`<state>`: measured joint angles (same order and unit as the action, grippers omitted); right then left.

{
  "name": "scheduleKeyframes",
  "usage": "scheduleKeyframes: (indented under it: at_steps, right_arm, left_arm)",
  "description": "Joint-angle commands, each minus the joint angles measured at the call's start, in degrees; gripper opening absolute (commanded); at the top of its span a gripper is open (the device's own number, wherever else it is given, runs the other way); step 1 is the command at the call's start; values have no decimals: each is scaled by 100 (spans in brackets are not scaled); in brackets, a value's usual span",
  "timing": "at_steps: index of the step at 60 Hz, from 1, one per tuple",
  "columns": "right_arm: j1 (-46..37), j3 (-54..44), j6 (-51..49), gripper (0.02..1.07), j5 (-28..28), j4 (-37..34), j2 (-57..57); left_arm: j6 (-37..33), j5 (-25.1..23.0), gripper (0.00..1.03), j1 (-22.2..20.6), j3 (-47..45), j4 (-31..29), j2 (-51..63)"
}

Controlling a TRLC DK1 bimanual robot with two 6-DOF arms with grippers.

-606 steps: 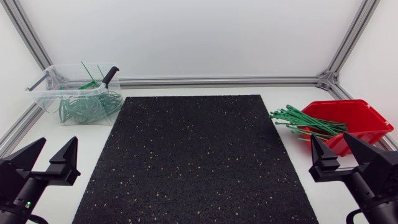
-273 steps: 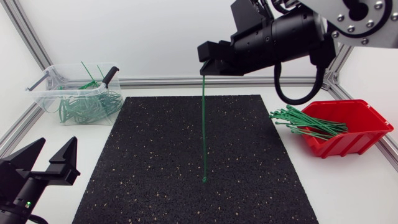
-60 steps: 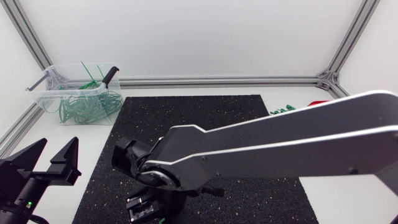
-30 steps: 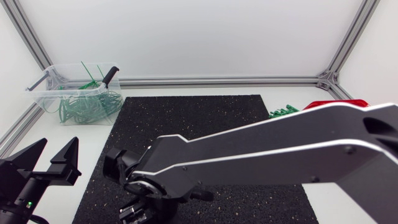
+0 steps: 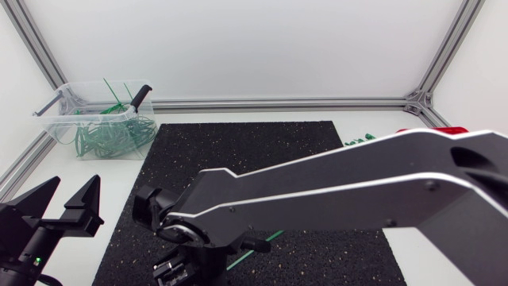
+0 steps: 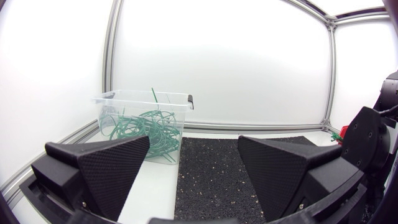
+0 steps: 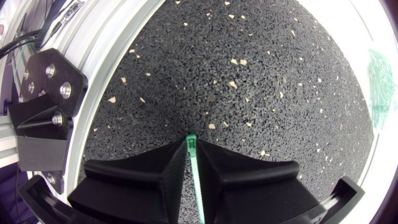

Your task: Take a green cable tie from the red box, thread the tail through the head to close it, then place it in the transparent bin on the left.

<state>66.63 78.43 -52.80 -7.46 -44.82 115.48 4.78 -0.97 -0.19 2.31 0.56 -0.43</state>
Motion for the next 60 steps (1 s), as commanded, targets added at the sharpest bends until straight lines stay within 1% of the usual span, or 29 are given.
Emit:
scheduleKeyframes:
  at_steps: [1,17,24,25,27,34,38,44,48,53,60]
  right_arm:
    - [-36,84,-161,15,-36,-97,176]
    - [-89,120,-152,14,-97,-132,124]
    - [-203,225,-126,13,-229,-282,-17]
    - [-273,260,-126,13,-343,-361,-105]
    - [-335,287,-126,13,-379,-387,-184]
    - [-669,454,-117,13,-739,-651,-448]
    - [-871,577,-82,13,-950,-800,-535]
    - [-1267,875,-82,13,-1477,-1143,-641]
    - [-1574,1104,-73,13,-1838,-1381,-702]
    - [-1855,1324,-73,13,-2154,-1609,-711]
    - [-2189,1596,6,13,-2558,-1820,-676]
  left_arm:
    - [129,9,99,-52,-213,-161,43]
    - [120,9,99,-96,-222,-135,-19]
    - [129,9,99,-113,-222,-135,-28]
    - [120,9,99,-166,-222,-135,-19]
    - [120,9,99,-201,-222,-135,-28]
    - [129,9,99,-245,-222,-100,-28]
    - [59,9,99,-491,-222,-100,-28]
    - [103,9,99,-509,-231,-29,-36]
    - [111,9,98,-474,-248,234,-45]
    - [111,9,92,-500,-160,375,-45]
    - [76,-8,91,-474,95,401,34]
